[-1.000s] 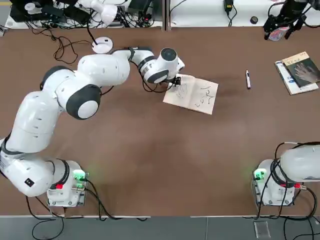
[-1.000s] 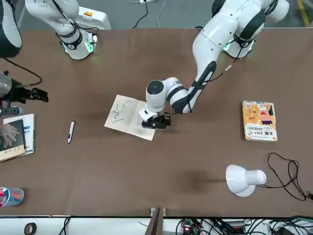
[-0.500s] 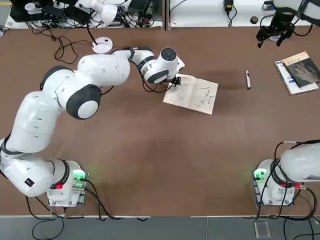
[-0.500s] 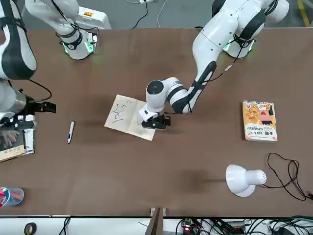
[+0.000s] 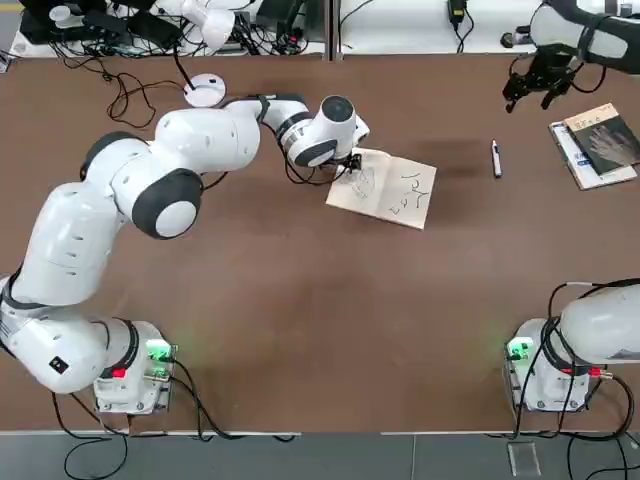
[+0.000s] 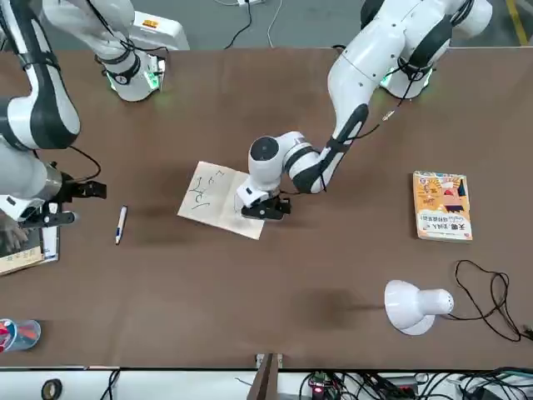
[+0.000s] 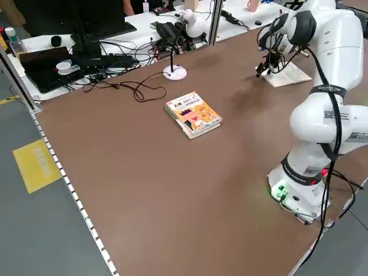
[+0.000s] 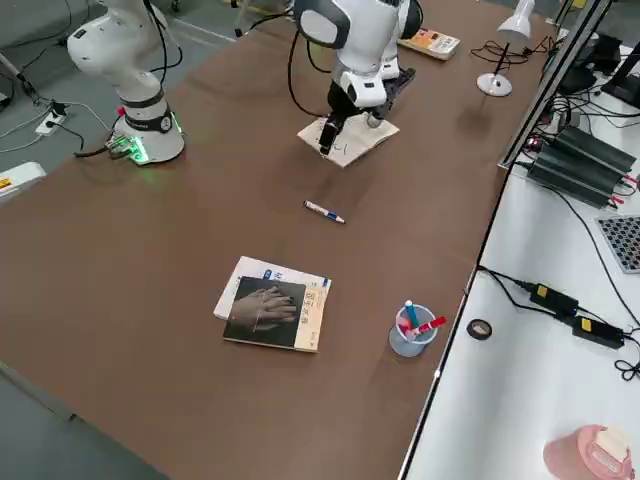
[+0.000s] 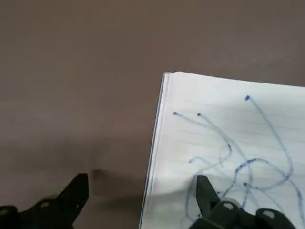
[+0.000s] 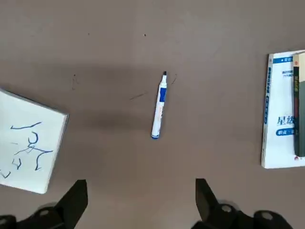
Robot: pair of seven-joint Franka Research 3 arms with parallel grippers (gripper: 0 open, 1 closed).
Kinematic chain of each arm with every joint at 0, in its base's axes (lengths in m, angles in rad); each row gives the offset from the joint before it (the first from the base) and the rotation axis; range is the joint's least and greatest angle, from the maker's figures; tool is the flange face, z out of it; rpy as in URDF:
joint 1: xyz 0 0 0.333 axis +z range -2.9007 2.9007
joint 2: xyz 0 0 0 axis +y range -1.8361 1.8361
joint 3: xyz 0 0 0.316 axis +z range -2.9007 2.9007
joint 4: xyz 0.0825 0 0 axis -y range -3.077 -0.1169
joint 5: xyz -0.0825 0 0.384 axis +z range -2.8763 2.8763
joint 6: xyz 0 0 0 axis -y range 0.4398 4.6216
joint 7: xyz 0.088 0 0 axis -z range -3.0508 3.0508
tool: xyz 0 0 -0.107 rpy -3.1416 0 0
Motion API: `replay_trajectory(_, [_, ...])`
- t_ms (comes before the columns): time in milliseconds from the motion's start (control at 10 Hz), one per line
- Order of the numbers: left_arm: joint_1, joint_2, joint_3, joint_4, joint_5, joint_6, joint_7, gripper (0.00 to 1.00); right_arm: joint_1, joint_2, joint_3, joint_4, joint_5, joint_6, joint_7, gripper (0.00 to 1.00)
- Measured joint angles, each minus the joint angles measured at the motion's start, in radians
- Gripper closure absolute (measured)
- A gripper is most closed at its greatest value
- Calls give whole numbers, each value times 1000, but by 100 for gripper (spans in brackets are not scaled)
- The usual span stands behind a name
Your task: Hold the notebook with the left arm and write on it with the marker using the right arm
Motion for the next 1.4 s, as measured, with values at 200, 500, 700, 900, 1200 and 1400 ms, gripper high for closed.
replay_trajectory(200, [0, 0, 0, 0, 0, 0, 0, 0, 0, 8, 0, -35, 0, 68, 0, 0])
replay_trajectory(500, [0, 0, 0, 0, 0, 0, 0, 0, 0, 36, -1, -81, -1, 171, -1, 0])
replay_trajectory(700, [0, 0, 0, 0, 0, 0, 0, 0, -1, 64, -2, -100, -2, 218, -1, 0])
replay_trajectory(900, [0, 0, 0, 0, 0, 0, 0, 0, -6, 89, -5, -116, -4, 255, -1, 0])
replay_trajectory(1200, [0, 0, 0, 0, 1, 0, 0, 0, -23, 119, -8, -160, -4, 326, -2, 0])
replay_trajectory(1400, [0, 0, 0, 0, 1, 0, 0, 0, -31, 138, -9, -206, -4, 396, -6, 0])
